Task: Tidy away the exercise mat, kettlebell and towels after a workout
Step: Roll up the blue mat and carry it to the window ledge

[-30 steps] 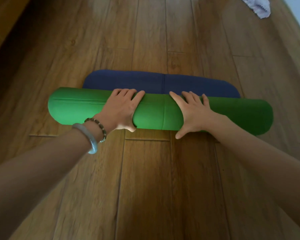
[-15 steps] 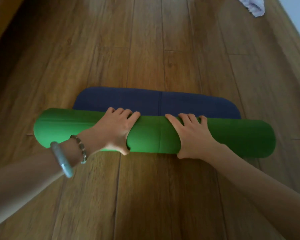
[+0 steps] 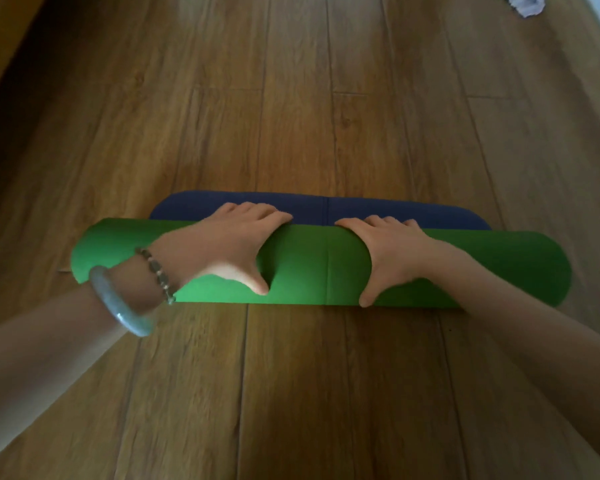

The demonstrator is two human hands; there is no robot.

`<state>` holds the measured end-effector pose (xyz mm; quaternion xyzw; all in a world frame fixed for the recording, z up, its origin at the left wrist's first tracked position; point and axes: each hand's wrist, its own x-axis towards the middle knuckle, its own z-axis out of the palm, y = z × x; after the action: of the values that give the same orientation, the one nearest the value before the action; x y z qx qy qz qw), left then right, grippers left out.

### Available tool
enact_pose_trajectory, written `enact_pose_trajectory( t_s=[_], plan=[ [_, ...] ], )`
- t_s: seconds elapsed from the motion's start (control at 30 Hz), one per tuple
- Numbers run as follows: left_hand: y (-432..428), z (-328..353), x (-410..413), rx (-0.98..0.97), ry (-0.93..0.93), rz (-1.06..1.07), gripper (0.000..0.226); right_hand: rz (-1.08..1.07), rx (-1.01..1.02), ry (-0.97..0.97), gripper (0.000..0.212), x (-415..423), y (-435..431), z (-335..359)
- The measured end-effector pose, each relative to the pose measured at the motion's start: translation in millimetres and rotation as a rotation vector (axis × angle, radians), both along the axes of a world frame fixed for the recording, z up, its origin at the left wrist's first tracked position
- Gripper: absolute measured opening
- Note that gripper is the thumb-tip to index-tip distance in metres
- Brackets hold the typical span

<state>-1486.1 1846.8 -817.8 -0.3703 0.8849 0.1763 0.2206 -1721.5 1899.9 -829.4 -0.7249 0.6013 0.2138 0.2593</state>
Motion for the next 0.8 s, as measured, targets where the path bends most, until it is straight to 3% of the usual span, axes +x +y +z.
enact_pose_trajectory(
  t_s=[0.13,0.27,0.57,0.63,0.8],
  plan=[
    [35.8,-14.9,-6.8,-0.334,-0.120,-0.049,0.135,-0.059,0.177,-0.066,0.126,-6.1,-27.5,8.2],
    [29.8,-26.9,-8.5,-0.385,-0.076,-0.053,0.134,-0.091,0.250,-0.075,0.124,-5.9,-38.0,11.8],
    [-31.7,-10.2,-21.0,-0.031,-0.048,0.026,0.125,-0.039,-0.368,0.108,0.133,3.3,20.0,-9.9],
    [-31.1,-9.2,-20.3,-0.058,-0.054,0.032,0.126,-0.048,-0.416,0.097,0.128,2.8,16.1,-15.5],
    [4.0,-16.7,-18.2,-0.380,0.034,0.070,0.127,-0.019,-0.415,0.045,0.118,-6.4,-2.7,-15.9]
  ],
)
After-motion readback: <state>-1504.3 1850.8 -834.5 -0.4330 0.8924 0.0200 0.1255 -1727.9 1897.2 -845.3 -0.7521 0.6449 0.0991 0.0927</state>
